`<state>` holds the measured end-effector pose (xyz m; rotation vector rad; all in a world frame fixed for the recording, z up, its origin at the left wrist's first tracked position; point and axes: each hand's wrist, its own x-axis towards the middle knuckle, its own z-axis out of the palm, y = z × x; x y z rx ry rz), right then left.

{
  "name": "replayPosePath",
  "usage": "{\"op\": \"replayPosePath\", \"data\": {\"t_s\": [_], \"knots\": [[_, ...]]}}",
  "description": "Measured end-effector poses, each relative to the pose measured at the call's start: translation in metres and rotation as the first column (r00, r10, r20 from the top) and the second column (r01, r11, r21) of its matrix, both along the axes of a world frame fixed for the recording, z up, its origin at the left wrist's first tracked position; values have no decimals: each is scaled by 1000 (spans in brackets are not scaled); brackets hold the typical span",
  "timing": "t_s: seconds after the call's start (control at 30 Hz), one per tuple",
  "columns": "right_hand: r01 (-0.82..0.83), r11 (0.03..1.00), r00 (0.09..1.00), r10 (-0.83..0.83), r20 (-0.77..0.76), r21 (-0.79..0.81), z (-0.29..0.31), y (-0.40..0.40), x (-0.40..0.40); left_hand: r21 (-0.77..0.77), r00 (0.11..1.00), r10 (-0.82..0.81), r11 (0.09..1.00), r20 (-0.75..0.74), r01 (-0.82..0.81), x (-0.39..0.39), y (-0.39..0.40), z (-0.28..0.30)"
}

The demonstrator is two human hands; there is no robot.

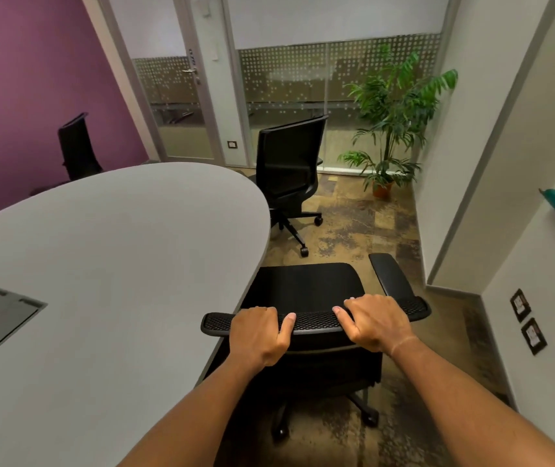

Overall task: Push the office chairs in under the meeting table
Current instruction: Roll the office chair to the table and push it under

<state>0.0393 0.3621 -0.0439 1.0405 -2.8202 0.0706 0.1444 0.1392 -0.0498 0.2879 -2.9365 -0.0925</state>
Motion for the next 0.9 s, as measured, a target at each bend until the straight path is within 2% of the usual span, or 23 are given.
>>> {"op": "replayPosePath", "data": {"t_s": [0.47,0.9], "knots": [[-32,999,999,30,43,33,4,-19,-23,76,990,135,987,49,-138,5,24,-2],[-21,998,995,15,94,59,6,-25,-19,175,979,84,978,183,-117,11,19,-5]]}}
